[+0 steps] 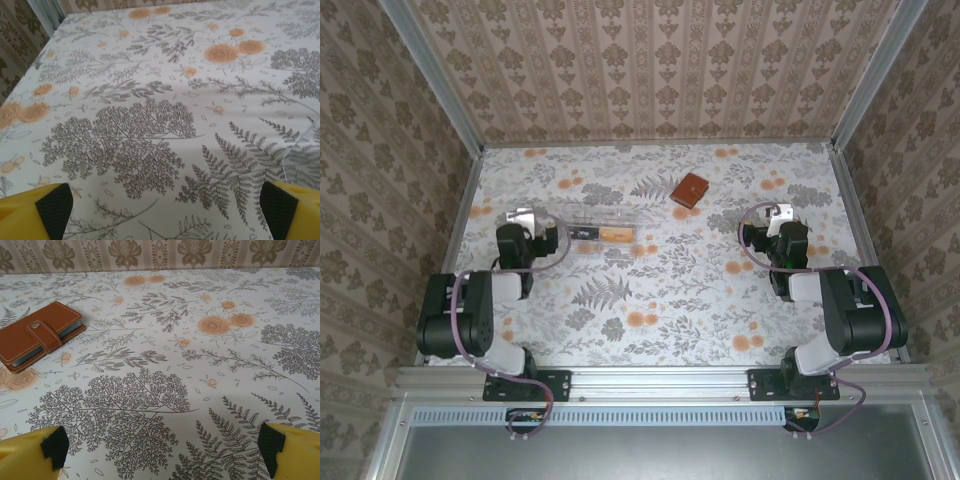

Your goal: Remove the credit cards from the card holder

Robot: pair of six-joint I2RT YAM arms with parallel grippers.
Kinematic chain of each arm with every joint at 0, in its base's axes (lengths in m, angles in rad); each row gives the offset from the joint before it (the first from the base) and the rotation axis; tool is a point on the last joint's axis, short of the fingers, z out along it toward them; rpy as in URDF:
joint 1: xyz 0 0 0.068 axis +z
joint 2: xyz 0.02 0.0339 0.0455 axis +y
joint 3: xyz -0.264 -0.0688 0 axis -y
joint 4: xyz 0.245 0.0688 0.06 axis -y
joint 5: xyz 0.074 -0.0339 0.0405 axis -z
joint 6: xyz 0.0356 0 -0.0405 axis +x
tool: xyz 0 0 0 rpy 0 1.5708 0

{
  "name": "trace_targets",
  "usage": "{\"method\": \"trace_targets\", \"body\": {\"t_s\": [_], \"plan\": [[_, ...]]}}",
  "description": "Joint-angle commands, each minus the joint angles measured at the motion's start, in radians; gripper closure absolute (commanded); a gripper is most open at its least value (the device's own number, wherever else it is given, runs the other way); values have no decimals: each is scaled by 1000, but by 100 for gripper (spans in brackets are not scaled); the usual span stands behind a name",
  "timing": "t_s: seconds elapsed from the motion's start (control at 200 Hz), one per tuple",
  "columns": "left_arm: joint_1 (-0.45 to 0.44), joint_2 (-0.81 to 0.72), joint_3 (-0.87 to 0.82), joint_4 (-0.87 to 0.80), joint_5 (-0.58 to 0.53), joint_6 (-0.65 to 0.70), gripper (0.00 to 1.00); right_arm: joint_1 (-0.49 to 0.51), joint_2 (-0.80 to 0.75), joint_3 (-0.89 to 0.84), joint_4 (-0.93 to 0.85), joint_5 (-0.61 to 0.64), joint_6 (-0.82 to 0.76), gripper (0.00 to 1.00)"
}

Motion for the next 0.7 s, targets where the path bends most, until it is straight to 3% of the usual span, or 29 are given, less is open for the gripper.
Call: {"method": "trace_targets", "body": {"t_s": [0.0, 0.08, 0.125, 0.23, 0.27, 0.335, 0.48, 0.59, 0.695], "plan": [[7, -108, 212, -388, -51, 2, 0, 11, -14, 15, -6, 33, 10, 0], [10, -187, 302, -556, -132, -37, 0, 28, -93, 30, -101, 80, 4, 0], [10, -238, 333, -604, -171, -77, 0, 33, -165, 69, -251, 119, 34, 0], [19, -343, 435, -826, -306, -377, 0, 32, -253, 247, -668, 281, 290, 0], [39, -367, 502, -969, -302, -495, 0, 29, -254, 321, -786, 336, 386, 0], [66, -389, 577, -1135, -251, -564, 0, 18, -237, 427, -961, 353, 475, 0], [49, -480, 505, -1137, -121, -637, 0, 4, -177, 462, -925, 179, 518, 0], [-33, -553, 420, -1087, -144, -654, 0, 14, -91, 487, -866, 47, 556, 0], [-156, -579, 386, -1075, -190, -635, 0, 77, 25, 593, -914, 32, 559, 0]]}}
